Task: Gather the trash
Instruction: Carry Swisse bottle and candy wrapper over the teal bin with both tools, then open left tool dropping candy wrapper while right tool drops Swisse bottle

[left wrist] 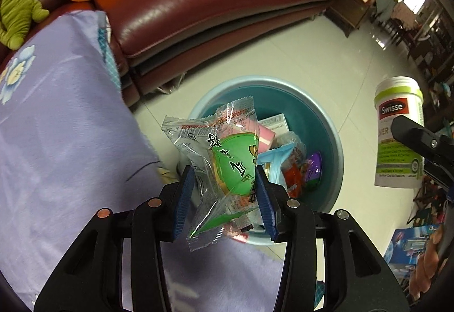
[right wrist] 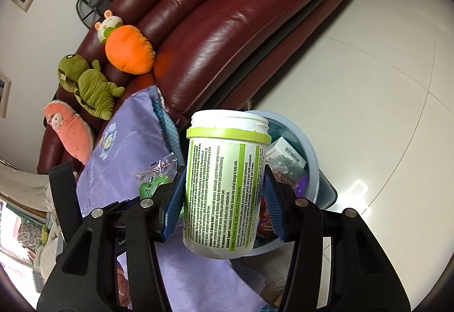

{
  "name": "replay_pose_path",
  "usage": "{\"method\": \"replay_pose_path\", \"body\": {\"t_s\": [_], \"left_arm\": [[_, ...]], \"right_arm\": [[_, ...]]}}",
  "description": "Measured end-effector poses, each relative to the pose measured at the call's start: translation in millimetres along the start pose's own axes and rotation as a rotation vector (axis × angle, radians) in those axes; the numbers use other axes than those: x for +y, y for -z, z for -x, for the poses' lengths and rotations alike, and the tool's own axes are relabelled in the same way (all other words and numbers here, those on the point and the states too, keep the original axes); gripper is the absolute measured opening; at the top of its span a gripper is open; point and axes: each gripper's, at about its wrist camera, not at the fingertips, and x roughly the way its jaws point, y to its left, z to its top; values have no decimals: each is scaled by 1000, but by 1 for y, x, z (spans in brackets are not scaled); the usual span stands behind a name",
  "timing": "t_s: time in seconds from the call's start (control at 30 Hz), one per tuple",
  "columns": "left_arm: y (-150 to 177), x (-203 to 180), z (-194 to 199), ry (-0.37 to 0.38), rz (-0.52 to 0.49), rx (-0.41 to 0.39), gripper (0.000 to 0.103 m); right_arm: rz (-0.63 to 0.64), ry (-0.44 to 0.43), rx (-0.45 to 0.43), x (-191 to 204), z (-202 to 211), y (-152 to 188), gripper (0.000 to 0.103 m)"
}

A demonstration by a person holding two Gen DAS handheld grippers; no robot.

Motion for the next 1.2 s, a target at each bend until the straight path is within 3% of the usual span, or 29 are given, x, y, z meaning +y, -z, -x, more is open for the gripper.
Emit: {"method": "replay_pose_path", "body": {"t_s": [0.1,0.23,0.47,1.1,1.2], "left_arm": [[-4,-3,-12,2,-3,8,47],[-4,-2,-21,-14,4,20,70],[1,4,-9,-46,11,-4,83],[8,15,14,-24,40,-18,88],[10,16,14,-31,34,-5,88]], "right_arm": [[-4,13,8,-5,-4,-2,50],[-8,19,22,-8,-11,-3,50],[9,26,32,-3,-18,-6,50],[58,77,84,16,-45,-7,51],[61,67,96,19,-48,-6,62]]}}
